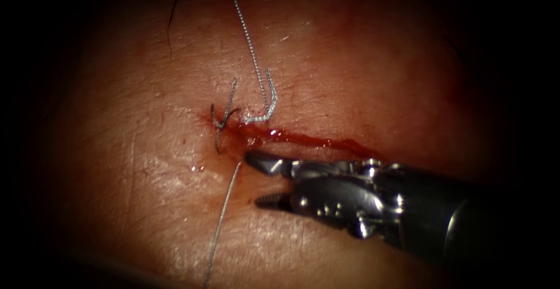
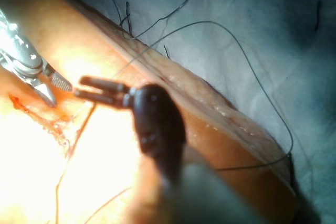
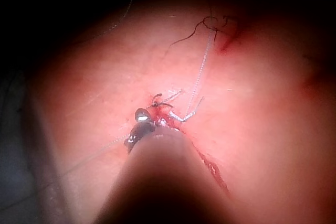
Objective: Wound Closure
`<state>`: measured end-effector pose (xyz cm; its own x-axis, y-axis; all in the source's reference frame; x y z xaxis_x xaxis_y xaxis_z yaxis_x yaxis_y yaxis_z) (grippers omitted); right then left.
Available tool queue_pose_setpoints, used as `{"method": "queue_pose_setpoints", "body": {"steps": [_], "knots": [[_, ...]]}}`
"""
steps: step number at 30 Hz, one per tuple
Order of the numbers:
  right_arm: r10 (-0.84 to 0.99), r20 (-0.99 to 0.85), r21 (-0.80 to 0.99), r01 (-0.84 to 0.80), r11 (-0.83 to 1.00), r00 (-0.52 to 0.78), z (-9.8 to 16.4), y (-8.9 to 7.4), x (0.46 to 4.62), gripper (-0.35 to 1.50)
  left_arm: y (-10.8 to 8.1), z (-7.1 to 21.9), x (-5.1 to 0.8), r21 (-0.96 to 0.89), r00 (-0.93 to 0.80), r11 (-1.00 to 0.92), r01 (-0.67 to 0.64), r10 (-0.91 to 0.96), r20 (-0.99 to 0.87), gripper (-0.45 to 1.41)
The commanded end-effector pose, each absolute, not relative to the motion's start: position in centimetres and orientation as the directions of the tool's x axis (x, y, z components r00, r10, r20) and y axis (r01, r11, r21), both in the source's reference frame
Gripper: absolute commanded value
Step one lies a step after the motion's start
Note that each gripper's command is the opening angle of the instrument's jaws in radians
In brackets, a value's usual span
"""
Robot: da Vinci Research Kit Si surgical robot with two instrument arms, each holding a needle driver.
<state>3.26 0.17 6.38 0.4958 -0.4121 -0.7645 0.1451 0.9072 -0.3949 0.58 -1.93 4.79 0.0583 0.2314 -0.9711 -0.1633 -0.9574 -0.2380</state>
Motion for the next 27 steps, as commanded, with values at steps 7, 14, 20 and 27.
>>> {"method": "queue_pose_setpoints", "body": {"steps": [7, 14, 20, 27], "knots": [[-0.45, -0.731, -0.413, 0.193, 0.89, 0.512, 6.77, 0.05, 3.6, 1.35, -2.03, 4.84, 0.59, -0.242, 0.056, -0.957, -0.162, 0.236, -0.97, -0.45], [-0.513, -0.666, -0.442, 0.268, 0.856, 0.541, 6.9, 0.03, 3.87, 1.27, -2.03, 4.83, 0.59, -0.242, 0.056, -0.957, -0.162, 0.236, -0.97, -0.45], [-0.456, -0.664, -0.336, 0.308, 0.89, 0.593, 6.86, 0.04, 3.74, -0.35, -2.03, 4.83, 0.59, -0.242, 0.058, -0.957, -0.16, 0.236, -0.97, -0.45], [-0.357, -0.725, -0.249, 0.259, 0.933, 0.589, 6.29, -0.47, 3.17, -0.35, -2.03, 4.83, 0.58, -0.248, 0.059, -0.956, -0.16, 0.242, -0.969, -0.45]]}}
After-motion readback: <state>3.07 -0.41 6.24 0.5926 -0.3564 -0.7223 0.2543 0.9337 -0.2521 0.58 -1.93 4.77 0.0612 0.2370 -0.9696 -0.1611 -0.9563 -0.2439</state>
